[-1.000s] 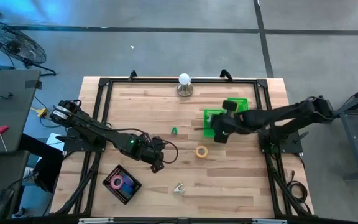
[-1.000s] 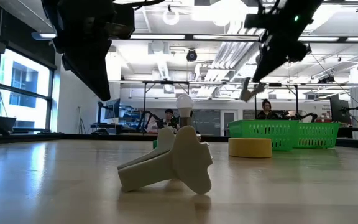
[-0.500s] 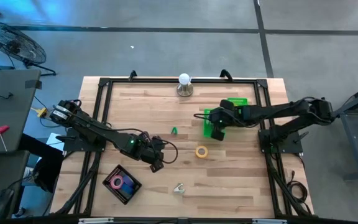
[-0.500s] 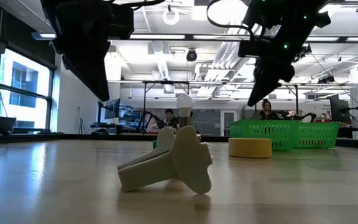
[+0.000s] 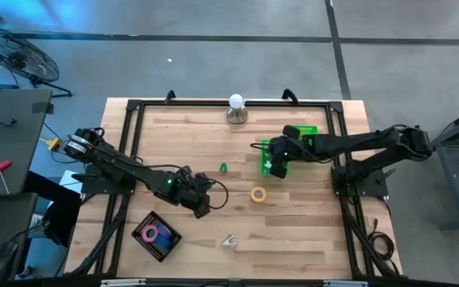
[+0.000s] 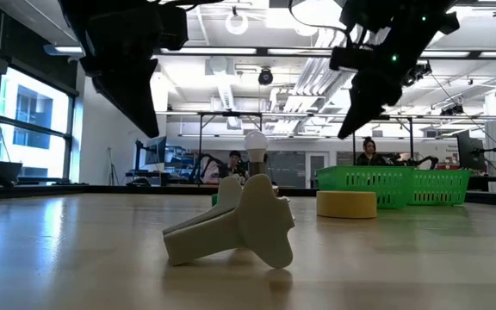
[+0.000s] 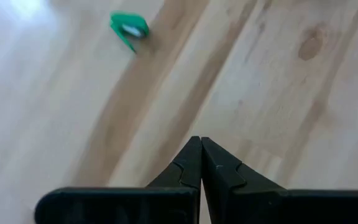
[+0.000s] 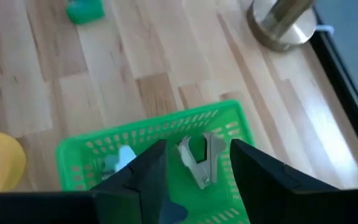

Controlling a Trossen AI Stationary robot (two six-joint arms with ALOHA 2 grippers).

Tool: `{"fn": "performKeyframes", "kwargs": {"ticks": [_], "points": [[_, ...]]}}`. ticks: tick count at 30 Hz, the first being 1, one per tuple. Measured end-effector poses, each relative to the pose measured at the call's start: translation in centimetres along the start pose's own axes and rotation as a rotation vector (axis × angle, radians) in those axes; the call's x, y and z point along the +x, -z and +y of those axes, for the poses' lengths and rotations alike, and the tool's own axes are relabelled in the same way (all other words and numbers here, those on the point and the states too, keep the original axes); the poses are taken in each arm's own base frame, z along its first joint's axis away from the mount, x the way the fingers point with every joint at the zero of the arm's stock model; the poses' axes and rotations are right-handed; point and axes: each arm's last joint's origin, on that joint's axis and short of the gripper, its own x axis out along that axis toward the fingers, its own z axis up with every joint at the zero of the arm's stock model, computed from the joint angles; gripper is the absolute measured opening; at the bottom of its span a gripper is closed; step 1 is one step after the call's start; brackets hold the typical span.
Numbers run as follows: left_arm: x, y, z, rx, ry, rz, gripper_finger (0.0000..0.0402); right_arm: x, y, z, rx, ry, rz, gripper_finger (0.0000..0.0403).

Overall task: Pick and place Stapler, Stapler remover, tape
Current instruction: Put the green stapler into the right green basket

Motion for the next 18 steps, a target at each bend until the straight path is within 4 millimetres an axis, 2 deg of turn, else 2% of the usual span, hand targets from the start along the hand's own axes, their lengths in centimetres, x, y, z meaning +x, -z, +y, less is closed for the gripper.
{"fn": "performKeyframes", "kwargs": {"ticks": [4,12,15,18], "points": [[0.0,-0.2,0.1,0.097,-0.057,-0.055,0.0001,-1.2,-0.4,-0.2,0.002,-0.043,-0.062,0.0168],[-0.1,-0.8,0.7,0.377,-0.289,-0.201,0.0001,-3.4,-1.0,1.1,-0.043,-0.325,-0.178,0.0167],[0.3,-1.7,1.4,0.337,-0.316,-0.225,0.0001,-3.8,-0.9,2.1,-0.078,-0.400,-0.181,0.0166],[1.1,-3.1,2.3,0.253,-0.246,-0.202,0.0001,-4.3,-0.7,3.2,-0.129,-0.450,-0.185,0.0164]]}}
